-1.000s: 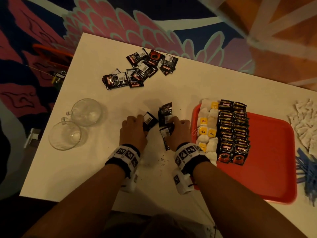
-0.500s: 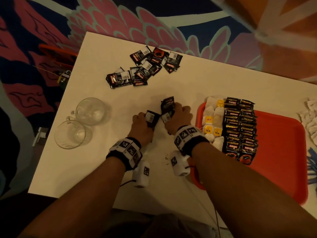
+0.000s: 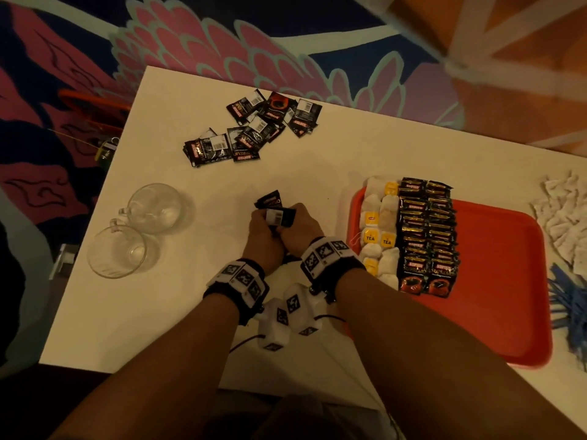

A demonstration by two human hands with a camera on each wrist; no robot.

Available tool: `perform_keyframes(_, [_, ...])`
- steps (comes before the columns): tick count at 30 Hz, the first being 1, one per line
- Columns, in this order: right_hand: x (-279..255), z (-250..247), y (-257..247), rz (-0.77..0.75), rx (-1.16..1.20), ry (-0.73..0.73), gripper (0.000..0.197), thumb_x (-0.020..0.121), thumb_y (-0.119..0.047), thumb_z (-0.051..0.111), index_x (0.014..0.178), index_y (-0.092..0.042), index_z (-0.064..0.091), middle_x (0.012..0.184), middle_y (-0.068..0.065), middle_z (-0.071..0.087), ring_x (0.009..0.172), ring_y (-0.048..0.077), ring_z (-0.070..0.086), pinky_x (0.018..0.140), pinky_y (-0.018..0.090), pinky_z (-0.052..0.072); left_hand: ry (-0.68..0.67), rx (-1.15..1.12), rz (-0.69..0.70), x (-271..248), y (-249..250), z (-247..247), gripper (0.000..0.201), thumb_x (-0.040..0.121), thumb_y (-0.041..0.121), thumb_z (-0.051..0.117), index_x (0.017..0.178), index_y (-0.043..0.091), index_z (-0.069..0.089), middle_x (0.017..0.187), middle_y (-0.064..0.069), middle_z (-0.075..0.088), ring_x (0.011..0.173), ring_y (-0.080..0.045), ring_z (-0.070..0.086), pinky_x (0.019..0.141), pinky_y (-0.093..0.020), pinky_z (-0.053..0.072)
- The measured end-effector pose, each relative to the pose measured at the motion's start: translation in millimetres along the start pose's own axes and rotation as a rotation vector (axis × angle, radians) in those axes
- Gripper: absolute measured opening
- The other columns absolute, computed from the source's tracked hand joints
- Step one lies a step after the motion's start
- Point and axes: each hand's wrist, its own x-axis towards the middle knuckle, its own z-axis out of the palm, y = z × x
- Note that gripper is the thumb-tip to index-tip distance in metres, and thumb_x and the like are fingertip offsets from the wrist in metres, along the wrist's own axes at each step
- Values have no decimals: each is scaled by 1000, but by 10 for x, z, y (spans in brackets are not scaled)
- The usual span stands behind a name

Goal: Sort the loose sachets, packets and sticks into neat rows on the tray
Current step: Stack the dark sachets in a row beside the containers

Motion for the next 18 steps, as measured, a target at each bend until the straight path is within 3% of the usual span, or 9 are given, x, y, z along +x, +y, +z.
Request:
perform_keyframes(2, [-19,21,48,-2,3,17,31,96,-13,54,126,-12,48,114,10,59,97,27,58,74,31,46,-31,-34,-21,-38,-21,-31,35,95,-3,52,118,14,31,113,-13,55,93,-25,59,70,-26,50])
perform_keyframes(4, [-37,10,113,-8,20,17,29,95,-12,53,123,-12,51,108,8,59,94,27,59,68,28,46,0,-62,-52,-63,-40,-70,39,92,0,59,114,16,32,105,-8,55,90,-25,60,65,-26,49])
perform_keyframes(6, [-67,-51,169,-28,42,23,23,92,-13,55,115,-10,54,98,7,59,82,22,57,60,25,44,112,-122,-98,-70,-47,-139,47,86,11,72,116,19,37,110,-10,53,98,-28,60,77,-37,56])
perform_keyframes(8, [-109,-121,190,-48,89,16,20,89,-14,57,109,-9,57,98,11,64,83,23,61,68,34,50,136,-293,-194,-123,17,-206,54,85,24,76,124,23,39,119,-11,54,104,-27,61,88,-43,55])
perform_keyframes(11, [-299,-155,102,-92,262,-92,27,82,-9,60,109,-8,61,102,17,69,94,32,67,87,46,56,-70,-554,-263,-247,186,-185,46,94,31,66,133,17,47,121,-14,64,101,-32,68,86,-46,57])
perform_keyframes(15, [-548,-180,11,-101,405,-130,43,80,-6,56,122,-11,47,109,16,64,99,32,66,90,53,55,-167,-611,-239,-461,450,-83,25,100,31,55,122,21,62,108,-14,73,91,-33,71,72,-42,59])
perform_keyframes(18, [-705,-345,27,-221,440,-152,35,77,0,57,112,-5,55,104,19,65,97,31,66,91,54,54,-213,-683,-228,-615,568,-28,28,98,30,58,122,17,65,107,-18,72,87,-36,71,74,-45,58])
